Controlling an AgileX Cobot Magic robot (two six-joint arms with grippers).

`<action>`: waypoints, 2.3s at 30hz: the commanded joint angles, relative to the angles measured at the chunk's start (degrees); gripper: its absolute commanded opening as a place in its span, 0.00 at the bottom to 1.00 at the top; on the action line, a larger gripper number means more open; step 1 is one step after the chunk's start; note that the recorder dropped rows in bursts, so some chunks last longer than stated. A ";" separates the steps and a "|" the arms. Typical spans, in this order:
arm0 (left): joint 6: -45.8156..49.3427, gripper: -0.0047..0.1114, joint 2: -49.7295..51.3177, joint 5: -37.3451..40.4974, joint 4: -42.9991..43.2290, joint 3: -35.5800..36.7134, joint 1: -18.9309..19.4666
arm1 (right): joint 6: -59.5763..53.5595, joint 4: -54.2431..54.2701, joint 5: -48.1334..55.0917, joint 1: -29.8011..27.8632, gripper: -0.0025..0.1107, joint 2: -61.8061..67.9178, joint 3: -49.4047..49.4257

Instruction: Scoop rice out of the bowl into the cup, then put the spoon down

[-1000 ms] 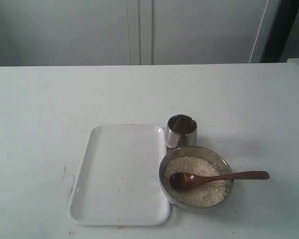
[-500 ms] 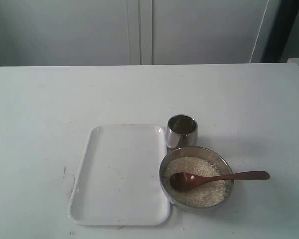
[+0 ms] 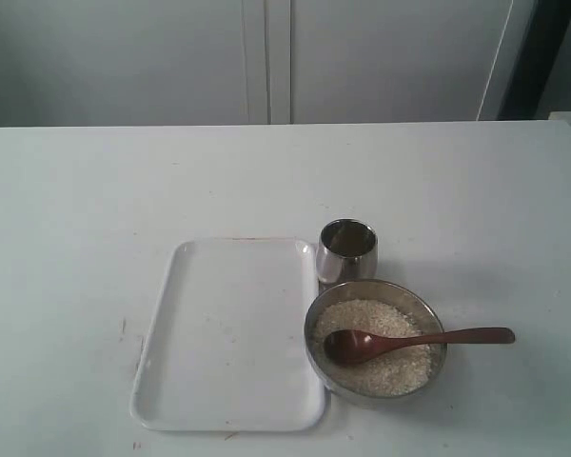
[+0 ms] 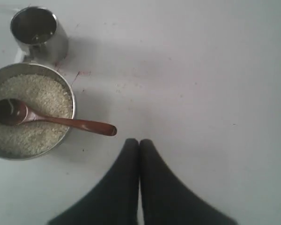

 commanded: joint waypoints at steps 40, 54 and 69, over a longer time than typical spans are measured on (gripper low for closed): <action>-0.33 0.16 0.04 -0.17 -0.59 -0.35 -0.06 | -43.52 -0.35 4.44 14.94 0.02 18.51 3.93; -0.33 0.16 0.04 -0.17 -0.59 -0.35 -0.06 | -46.68 3.68 0.63 14.94 0.52 18.51 4.45; -0.33 0.16 0.04 -0.17 -0.59 -0.35 -0.06 | -62.05 3.91 0.26 14.94 0.52 24.02 4.45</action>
